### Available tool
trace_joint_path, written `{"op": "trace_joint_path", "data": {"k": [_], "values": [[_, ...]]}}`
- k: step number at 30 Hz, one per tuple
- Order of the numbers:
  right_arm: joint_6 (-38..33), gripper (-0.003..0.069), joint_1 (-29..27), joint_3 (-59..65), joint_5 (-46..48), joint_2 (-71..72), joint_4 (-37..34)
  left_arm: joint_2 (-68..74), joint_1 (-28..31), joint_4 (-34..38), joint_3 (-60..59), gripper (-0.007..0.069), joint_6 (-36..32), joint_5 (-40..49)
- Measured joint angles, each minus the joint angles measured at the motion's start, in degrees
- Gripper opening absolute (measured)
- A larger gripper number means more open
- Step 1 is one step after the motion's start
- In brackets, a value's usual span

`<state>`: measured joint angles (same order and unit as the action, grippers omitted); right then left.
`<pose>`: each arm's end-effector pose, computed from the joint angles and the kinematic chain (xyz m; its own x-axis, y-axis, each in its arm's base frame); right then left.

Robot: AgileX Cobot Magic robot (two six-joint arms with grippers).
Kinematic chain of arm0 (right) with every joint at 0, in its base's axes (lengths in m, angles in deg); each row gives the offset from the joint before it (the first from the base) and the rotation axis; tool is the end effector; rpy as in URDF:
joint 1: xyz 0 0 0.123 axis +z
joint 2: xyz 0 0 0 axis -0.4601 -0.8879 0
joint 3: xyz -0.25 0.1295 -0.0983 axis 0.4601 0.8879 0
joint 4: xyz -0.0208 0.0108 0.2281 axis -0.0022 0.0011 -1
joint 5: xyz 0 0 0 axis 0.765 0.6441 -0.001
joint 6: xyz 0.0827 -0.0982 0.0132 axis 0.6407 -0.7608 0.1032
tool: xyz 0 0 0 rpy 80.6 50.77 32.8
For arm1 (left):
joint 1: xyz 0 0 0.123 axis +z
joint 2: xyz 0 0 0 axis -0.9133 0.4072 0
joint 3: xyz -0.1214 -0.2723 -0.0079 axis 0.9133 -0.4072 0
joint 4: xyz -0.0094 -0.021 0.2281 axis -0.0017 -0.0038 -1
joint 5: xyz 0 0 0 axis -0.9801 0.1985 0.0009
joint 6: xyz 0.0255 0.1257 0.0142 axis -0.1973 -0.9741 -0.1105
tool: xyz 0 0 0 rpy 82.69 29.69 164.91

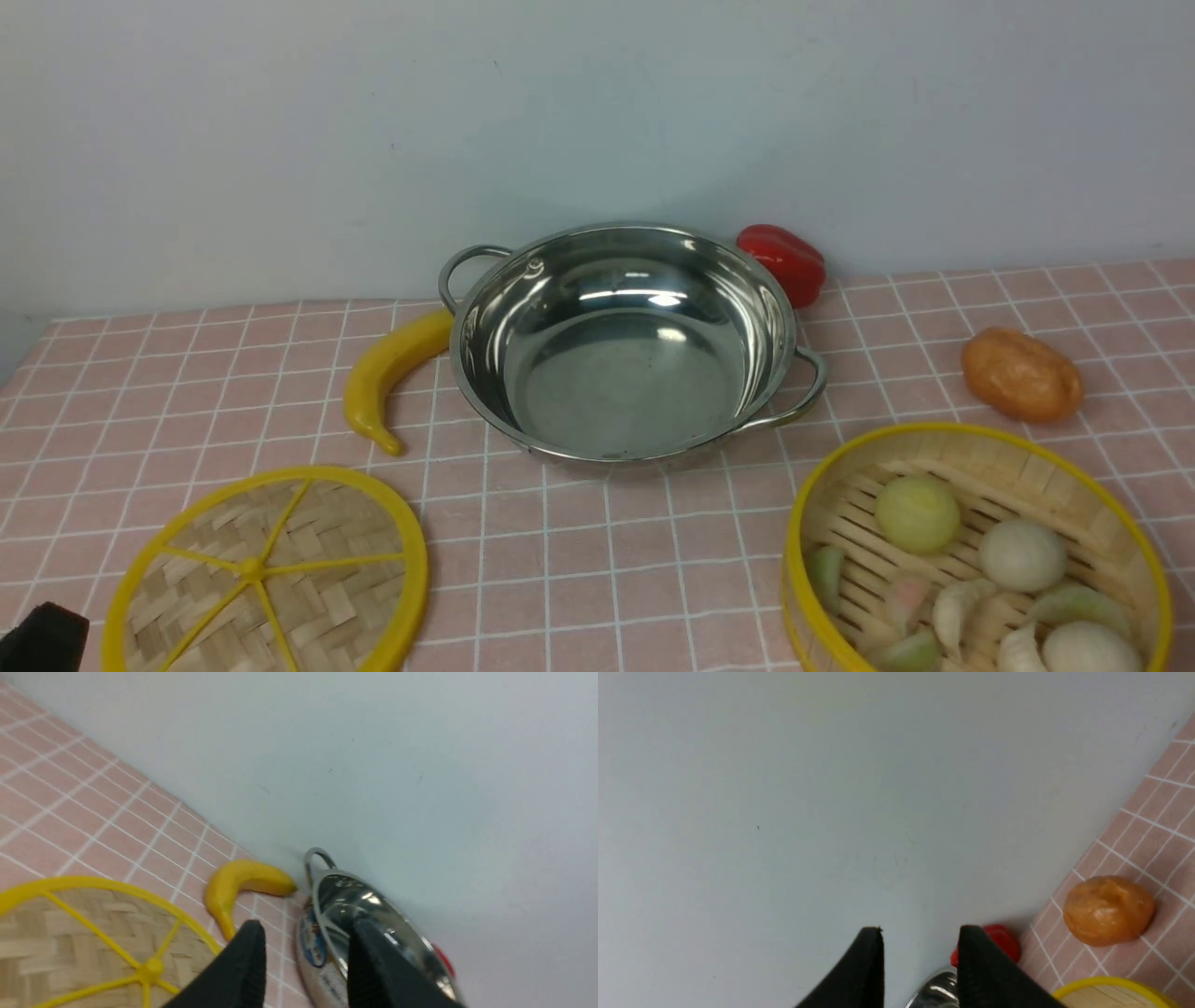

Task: Place the steamer in the pot on the pink tablecloth, and put the lid on the steamer.
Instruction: 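Reach for and grasp the rim of the bamboo steamer holding the buns with the right gripper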

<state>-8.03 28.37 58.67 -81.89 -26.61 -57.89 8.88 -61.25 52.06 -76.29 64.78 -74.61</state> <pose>0.0585 0.0037 0.2098 -0.0142 0.9149 -0.4033 -0.0617 0.4018 0.9136 0.0587 -0.0078 0.1983 -0.0384 -0.6952 -0.7178 -0.0161 0.7186 -0.6952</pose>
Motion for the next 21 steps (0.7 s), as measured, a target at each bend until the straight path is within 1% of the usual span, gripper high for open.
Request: {"op": "trace_joint_path", "data": {"k": [3, 8, 11, 13, 16, 18, 20, 21], "values": [[0.1, 0.0243, 0.0, 0.0, -1.3, 0.0, -0.5, 0.0, 0.0, 3.2, 0.0, 0.0243, 0.4, -1.6], [1.3, 0.0243, 0.0, 0.0, -2.8, 0.0, -1.3, 0.0, 0.0, 4.7, 0.0, 0.0243, 0.8, -3.7], [6.1, 0.0243, 0.0, 0.0, -8.9, 0.0, -3.4, 0.0, 0.0, 5.7, 0.0, 0.0243, 1.8, -5.5], [10.5, 0.0243, 0.0, 0.0, -17.4, 0.0, -3.7, 0.0, 0.0, 8.0, 0.0, 0.0243, 3.9, -8.0], [15.1, 0.0243, 0.0, -0.5, -31.3, 0.0, -2.3, 0.0, 0.0, 12.9, 2.2, 0.0243, 10.1, -12.6], [15.5, 0.0243, 0.0, -2.9, -40.8, 0.1, 0.3, 0.0, 0.0, 13.9, 6.2, 0.0243, 13.2, -16.8], [12.7, 0.0243, 0.0, -7.2, -49.8, 0.0, 2.7, -0.1, 0.0, 13.1, 10.7, 0.0243, 14.6, -22.9], [11.6, 0.0243, 0.0, -7.7, -51.2, -0.2, 2.8, -0.1, 0.0, 12.2, 12.2, 0.0243, 14.6, -24.2]]}}
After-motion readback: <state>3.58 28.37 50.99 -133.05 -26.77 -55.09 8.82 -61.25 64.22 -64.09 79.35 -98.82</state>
